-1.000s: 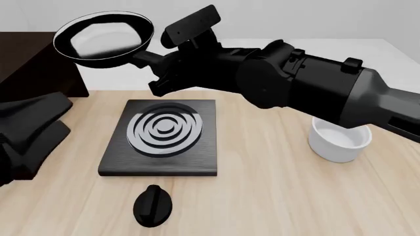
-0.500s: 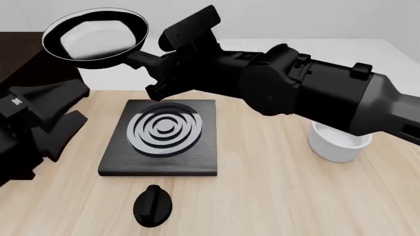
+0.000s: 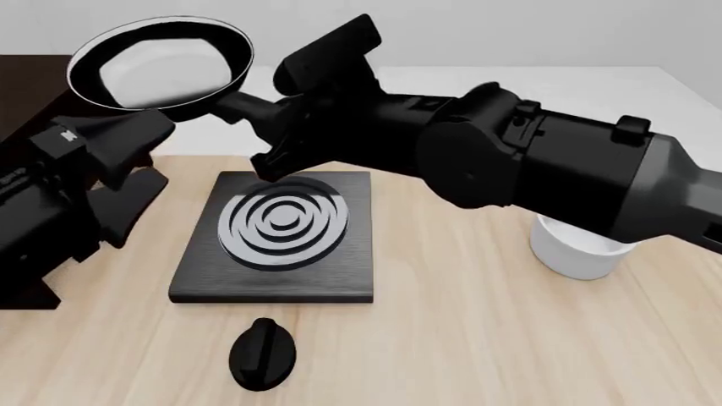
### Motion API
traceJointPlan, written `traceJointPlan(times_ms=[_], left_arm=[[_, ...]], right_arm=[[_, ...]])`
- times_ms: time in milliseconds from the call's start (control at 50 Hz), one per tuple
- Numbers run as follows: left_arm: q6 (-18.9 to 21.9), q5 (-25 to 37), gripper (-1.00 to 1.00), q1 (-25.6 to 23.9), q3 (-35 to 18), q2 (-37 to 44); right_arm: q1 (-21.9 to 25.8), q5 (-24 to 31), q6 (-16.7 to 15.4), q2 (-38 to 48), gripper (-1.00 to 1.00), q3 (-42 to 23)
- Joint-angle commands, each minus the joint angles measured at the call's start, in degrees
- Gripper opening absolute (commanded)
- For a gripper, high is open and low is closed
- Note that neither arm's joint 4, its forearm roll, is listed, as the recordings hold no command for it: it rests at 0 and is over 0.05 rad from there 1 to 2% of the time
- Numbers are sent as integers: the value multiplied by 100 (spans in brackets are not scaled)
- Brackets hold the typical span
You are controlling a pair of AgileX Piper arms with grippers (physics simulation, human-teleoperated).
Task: Put the frying pan on the cabinet shelf.
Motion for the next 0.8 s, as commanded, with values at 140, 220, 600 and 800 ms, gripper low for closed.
traceJointPlan(times_ms=[140,220,600,800], left_arm=[[-130,-403,100,93,36,511],[-228,-519,100,-5,65,669],[-294,-804,100,-126,-43,1242],[-388,-886,100,-381,-93,1412]], right_arm=[[-9,-39,32,-150,-100,-81],[-7,-16,30,-156,-100,-88],[8,-74,43,-175,-100,6],[33,-81,36,-181,-100,18]])
